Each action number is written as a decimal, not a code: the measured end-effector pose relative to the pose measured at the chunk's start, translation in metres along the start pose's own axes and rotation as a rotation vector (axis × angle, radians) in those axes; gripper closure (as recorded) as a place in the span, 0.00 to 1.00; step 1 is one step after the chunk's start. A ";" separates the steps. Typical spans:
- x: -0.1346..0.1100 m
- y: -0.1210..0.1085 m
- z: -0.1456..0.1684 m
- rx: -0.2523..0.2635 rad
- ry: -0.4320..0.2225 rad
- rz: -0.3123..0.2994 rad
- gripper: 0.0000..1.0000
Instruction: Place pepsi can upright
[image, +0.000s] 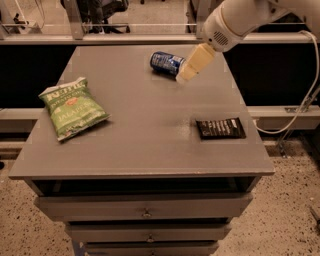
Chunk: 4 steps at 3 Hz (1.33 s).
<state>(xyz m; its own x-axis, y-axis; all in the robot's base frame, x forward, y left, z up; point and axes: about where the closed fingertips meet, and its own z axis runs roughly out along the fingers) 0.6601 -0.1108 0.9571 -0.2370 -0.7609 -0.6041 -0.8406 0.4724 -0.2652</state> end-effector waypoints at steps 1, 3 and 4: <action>-0.026 -0.025 0.028 0.034 -0.036 0.066 0.00; -0.069 -0.049 0.079 0.085 -0.013 0.100 0.00; -0.079 -0.054 0.112 0.092 0.038 0.100 0.00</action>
Offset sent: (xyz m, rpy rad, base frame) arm 0.1078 0.0723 0.0090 0.0665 -0.0561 -0.1400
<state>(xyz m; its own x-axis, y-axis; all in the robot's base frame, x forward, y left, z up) 0.7790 -0.0266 0.9348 -0.3375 -0.7233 -0.6025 -0.7639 0.5844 -0.2736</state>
